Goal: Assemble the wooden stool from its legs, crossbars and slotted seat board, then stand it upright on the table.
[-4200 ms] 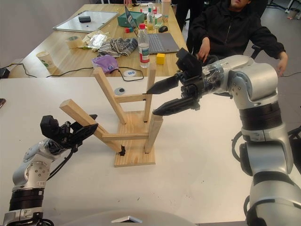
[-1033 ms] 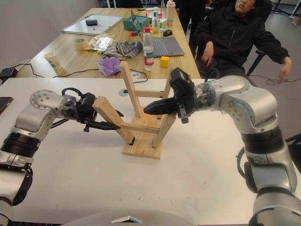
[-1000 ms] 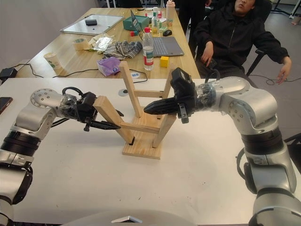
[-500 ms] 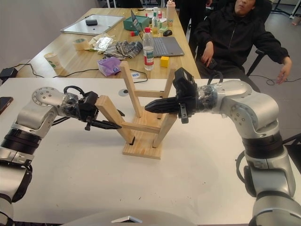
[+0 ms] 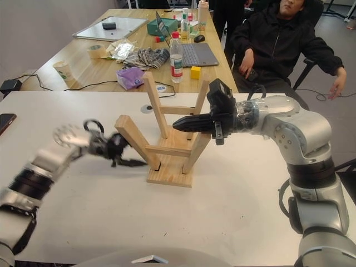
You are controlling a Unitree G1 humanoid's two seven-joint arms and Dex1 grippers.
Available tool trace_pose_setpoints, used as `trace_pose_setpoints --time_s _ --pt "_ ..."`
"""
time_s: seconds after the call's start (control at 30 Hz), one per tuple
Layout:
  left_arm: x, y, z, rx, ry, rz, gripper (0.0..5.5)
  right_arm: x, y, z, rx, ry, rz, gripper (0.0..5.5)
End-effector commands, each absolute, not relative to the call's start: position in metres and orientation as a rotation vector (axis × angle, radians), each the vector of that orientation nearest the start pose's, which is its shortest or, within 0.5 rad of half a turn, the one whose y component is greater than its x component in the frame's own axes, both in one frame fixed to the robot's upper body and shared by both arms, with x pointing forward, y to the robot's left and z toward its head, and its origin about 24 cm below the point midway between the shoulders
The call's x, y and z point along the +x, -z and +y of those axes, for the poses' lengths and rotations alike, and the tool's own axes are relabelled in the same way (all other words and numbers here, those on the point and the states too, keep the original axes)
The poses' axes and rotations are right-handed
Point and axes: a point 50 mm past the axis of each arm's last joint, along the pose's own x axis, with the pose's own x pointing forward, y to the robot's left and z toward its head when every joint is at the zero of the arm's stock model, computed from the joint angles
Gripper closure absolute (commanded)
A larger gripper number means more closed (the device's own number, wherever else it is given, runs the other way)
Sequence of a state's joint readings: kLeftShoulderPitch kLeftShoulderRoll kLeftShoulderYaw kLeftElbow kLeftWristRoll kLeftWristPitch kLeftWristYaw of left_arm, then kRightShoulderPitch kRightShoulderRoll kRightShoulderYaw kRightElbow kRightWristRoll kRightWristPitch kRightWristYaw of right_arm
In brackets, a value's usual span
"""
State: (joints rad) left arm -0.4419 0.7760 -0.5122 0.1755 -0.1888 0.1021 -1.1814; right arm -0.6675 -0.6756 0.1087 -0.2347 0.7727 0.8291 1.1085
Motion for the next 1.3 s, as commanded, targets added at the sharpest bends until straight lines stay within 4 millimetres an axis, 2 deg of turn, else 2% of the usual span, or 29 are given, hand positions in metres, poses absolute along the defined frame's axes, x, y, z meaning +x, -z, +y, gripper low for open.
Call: trace_pose_setpoints --time_s 0.03,0.13,0.23,0.33,0.4,0.47,0.5,0.57,0.67,0.73,0.83,0.9,0.97,1.03,1.1,1.13,1.2,1.3 --pt "0.232 -0.023 0.156 0.719 1.448 0.613 2.71 0.266 -0.152 -0.109 0.097 -1.481 0.425 5.5" --pt "0.227 -0.046 0.173 0.495 1.256 0.543 2.71 0.291 -0.187 -0.117 0.278 -1.316 0.188 5.5" --pt "0.221 -0.061 0.2 0.283 0.993 0.501 2.71 0.309 -0.231 -0.142 0.54 -1.118 -0.067 5.5" --pt "0.207 -0.065 0.221 0.139 0.79 0.511 2.71 0.316 -0.247 -0.171 0.715 -0.92 -0.182 5.5" --pt "0.197 -0.068 0.23 0.059 0.669 0.492 2.71 0.318 -0.241 -0.189 0.763 -0.746 -0.188 5.5" --pt "0.192 -0.073 0.239 -0.044 0.523 0.437 3.05 0.314 -0.224 -0.204 0.689 -0.569 -0.148 5.5" --pt "0.195 -0.077 0.246 -0.124 0.342 0.362 3.12 0.305 -0.206 -0.21 0.595 -0.456 -0.077 5.5" --pt "0.195 -0.08 0.256 -0.252 0.026 0.281 3.41 0.284 -0.175 -0.211 0.379 -0.314 0.054 5.5" --pt "0.187 -0.085 0.241 -0.375 -0.125 0.26 3.41 0.253 -0.145 -0.201 0.211 -0.236 0.179 5.5" --pt "0.187 -0.089 0.235 -0.449 -0.166 0.243 3.77 0.238 -0.136 -0.195 0.145 -0.214 0.205 5.5" --pt "0.19 -0.091 0.226 -0.325 -0.172 0.287 4.23 0.231 -0.136 -0.186 0.044 -0.212 0.188 5.5" --pt "0.196 -0.098 0.212 -0.269 -0.114 0.279 4.62 0.23 -0.141 -0.176 0.002 -0.245 0.163 5.5" --pt "0.207 -0.108 0.173 -0.222 0.082 0.273 4.92 0.231 -0.145 -0.151 -0.022 -0.363 0.143 5.5" --pt "0.209 -0.118 0.127 -0.207 0.33 0.261 5.22 0.223 -0.145 -0.107 0.009 -0.66 0.187 5.5" --pt "0.202 -0.126 0.098 -0.205 0.521 0.25 5.47 0.209 -0.142 -0.077 0.022 -0.88 0.244 5.5" --pt "0.199 -0.128 0.09 -0.205 0.581 0.252 5.47 0.203 -0.139 -0.069 0.009 -0.953 0.277 5.5" --pt "0.197 -0.125 0.087 -0.201 0.601 0.281 5.47 0.203 -0.135 -0.068 0.0 -0.976 0.322 5.5" --pt "0.201 -0.113 0.106 -0.127 0.513 0.323 5.47 0.204 -0.129 -0.074 -0.013 -0.967 0.373 5.5"
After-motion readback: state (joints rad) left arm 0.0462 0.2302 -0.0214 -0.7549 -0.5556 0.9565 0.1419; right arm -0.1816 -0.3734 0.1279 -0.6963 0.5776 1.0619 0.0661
